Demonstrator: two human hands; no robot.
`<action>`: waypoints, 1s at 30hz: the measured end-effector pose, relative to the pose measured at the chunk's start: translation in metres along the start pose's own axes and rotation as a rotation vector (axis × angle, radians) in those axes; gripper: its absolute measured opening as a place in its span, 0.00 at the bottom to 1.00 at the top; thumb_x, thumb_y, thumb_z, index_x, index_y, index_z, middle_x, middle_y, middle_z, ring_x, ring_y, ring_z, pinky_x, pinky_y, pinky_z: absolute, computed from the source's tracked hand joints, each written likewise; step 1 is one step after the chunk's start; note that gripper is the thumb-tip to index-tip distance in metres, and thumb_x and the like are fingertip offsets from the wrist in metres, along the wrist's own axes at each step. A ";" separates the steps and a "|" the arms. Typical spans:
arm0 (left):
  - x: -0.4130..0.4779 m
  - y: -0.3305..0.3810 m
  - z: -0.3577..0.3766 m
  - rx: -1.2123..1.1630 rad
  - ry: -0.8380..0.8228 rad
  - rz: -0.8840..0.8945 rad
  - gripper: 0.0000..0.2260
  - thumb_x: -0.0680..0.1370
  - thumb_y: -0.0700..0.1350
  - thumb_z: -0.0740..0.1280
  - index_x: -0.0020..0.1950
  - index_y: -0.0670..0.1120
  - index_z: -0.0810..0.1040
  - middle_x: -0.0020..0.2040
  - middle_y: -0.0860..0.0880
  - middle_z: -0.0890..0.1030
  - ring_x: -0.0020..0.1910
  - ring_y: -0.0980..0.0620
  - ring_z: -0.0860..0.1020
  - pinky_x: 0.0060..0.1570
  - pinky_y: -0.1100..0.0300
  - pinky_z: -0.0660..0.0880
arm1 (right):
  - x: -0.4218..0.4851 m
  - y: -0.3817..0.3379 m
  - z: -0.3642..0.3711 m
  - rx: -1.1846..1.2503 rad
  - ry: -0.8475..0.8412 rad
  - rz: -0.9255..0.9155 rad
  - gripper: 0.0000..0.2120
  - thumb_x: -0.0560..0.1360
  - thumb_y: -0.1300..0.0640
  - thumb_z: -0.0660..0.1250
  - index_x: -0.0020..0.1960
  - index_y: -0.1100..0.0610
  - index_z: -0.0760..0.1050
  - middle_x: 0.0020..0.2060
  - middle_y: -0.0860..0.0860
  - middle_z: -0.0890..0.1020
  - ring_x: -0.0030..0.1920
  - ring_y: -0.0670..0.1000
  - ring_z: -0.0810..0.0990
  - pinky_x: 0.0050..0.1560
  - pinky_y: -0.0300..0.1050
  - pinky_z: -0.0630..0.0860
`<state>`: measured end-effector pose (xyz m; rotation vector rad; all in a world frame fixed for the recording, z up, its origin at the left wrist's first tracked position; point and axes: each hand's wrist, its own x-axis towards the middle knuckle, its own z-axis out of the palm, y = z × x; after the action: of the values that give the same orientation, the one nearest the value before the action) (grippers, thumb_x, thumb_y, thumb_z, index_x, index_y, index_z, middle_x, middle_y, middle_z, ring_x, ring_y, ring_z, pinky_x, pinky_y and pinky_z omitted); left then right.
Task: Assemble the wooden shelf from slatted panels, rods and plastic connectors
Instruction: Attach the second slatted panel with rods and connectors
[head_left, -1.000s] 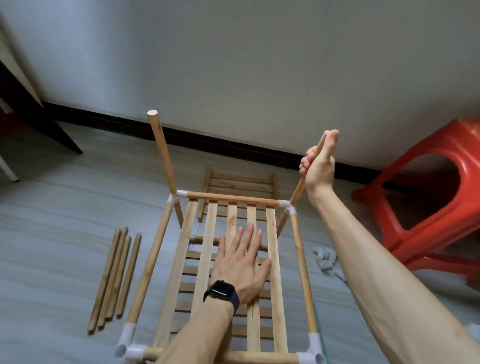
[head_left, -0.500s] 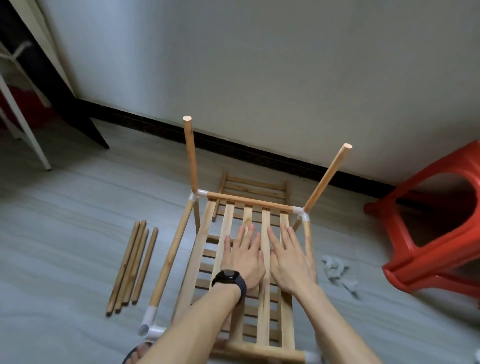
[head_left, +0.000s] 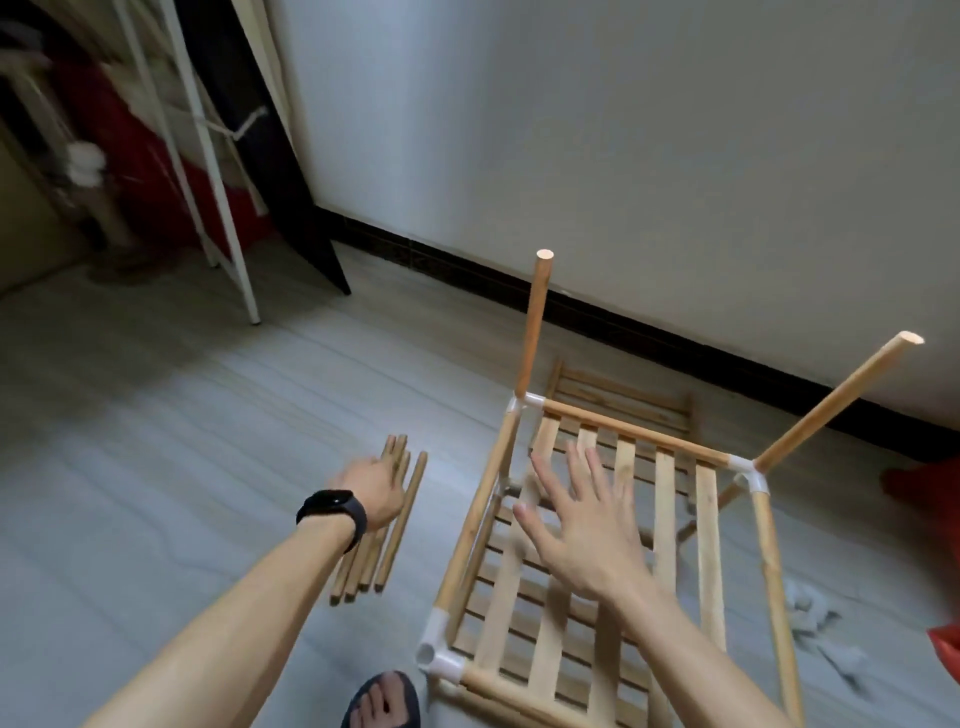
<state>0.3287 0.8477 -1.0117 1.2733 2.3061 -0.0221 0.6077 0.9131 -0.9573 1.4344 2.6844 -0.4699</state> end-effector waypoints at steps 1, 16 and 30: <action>-0.001 -0.018 0.018 -0.002 -0.036 -0.047 0.21 0.82 0.49 0.57 0.75 0.47 0.67 0.68 0.42 0.74 0.64 0.41 0.75 0.63 0.48 0.74 | 0.001 -0.003 0.008 -0.058 -0.025 -0.018 0.31 0.77 0.26 0.36 0.76 0.32 0.32 0.78 0.46 0.31 0.76 0.50 0.25 0.74 0.63 0.28; 0.027 -0.026 0.157 -0.018 -0.031 -0.206 0.19 0.82 0.47 0.58 0.73 0.48 0.66 0.72 0.45 0.67 0.67 0.43 0.71 0.59 0.50 0.73 | 0.013 -0.004 0.033 -0.131 0.017 -0.021 0.32 0.75 0.26 0.33 0.76 0.32 0.31 0.80 0.45 0.39 0.77 0.49 0.27 0.76 0.64 0.33; 0.011 -0.019 0.125 -0.636 -0.201 -0.258 0.10 0.79 0.42 0.64 0.61 0.44 0.76 0.47 0.44 0.84 0.44 0.48 0.81 0.47 0.57 0.79 | 0.011 0.000 0.038 -0.083 0.036 -0.022 0.32 0.76 0.27 0.36 0.77 0.34 0.33 0.81 0.46 0.45 0.78 0.50 0.29 0.76 0.65 0.33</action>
<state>0.3609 0.8145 -1.1302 0.6204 2.0425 0.4386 0.5986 0.9107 -0.9956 1.4059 2.7155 -0.3323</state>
